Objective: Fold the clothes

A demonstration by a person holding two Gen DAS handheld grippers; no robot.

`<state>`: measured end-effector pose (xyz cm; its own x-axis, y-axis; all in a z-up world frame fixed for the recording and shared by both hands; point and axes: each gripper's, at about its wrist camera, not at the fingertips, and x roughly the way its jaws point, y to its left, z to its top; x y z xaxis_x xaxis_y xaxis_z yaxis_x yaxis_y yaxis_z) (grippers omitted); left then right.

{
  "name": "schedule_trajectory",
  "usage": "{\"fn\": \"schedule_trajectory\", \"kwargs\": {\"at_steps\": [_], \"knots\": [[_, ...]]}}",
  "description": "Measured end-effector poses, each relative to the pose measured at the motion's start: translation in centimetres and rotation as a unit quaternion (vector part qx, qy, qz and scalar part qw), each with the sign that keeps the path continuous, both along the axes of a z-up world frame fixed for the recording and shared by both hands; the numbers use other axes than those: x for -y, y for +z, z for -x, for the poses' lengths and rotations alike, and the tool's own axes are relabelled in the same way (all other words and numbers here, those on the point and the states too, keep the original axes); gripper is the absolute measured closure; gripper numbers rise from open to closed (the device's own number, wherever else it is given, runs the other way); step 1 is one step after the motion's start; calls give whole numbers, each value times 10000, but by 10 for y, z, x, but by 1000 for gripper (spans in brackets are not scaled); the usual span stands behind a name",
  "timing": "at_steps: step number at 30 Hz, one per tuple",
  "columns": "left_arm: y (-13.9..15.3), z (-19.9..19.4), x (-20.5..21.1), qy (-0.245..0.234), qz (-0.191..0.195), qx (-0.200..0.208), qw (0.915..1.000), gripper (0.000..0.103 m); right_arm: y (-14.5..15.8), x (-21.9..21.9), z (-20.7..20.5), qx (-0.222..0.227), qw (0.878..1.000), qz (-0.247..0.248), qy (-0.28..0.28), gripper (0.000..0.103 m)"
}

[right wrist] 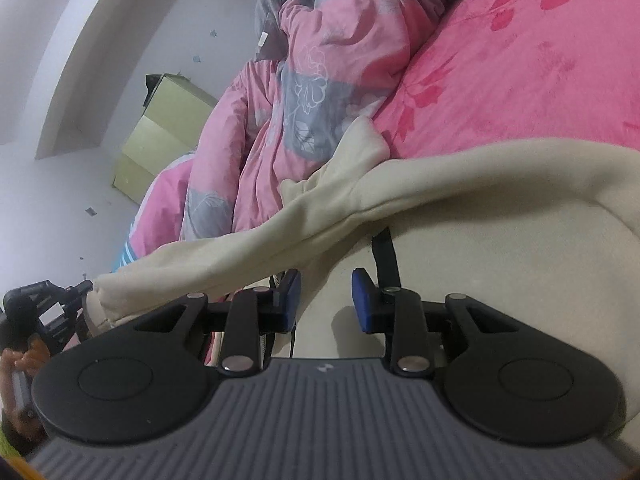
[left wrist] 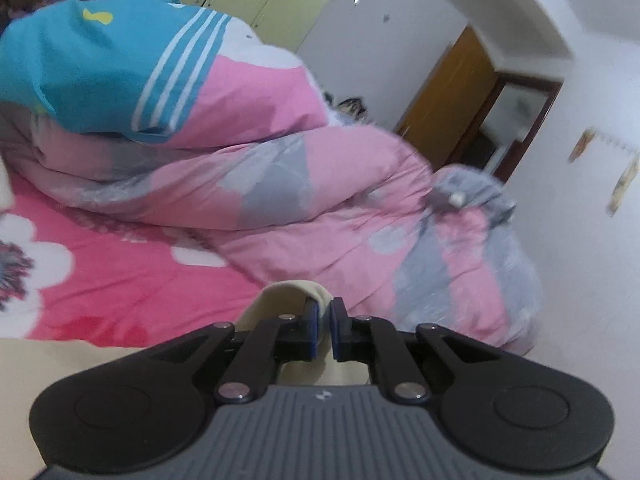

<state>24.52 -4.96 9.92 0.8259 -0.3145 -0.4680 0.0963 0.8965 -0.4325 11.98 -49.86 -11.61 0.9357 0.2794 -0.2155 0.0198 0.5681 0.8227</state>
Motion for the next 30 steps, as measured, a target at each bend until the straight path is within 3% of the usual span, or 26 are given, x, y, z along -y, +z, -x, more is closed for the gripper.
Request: {"fn": "schedule_trajectory", "kwargs": {"at_steps": [4,7,12,13,16,22,26,30], "knots": [[-18,2,-9,-23,-505,-470,9976,94,0,1,0,2,10000,-22,7,77],[-70,10,-33,98,-698,-1391,9878,91,0,1,-1,-1,10000,-33,12,76],[-102,39,-71,678,-620,-1448,9852,82,-1,-1,-1,3,10000,-27,4,75],[-103,45,-72,617,-665,-1329,9870,82,-1,-2,1,2,10000,-28,-5,75],[-99,58,-54,194,-1127,-935,9890,67,-1,-2,0,-1,10000,-21,-1,75],[-90,62,0,-656,-1801,-253,9811,50,0,-3,0,-28,10000,35,-4,75],[-77,40,56,-1295,-1787,-62,9753,41,2,-5,0,-57,9999,97,-10,75],[-68,1,131,-2138,-1612,-144,9634,32,2,-4,1,-56,10000,51,-25,75]]}}
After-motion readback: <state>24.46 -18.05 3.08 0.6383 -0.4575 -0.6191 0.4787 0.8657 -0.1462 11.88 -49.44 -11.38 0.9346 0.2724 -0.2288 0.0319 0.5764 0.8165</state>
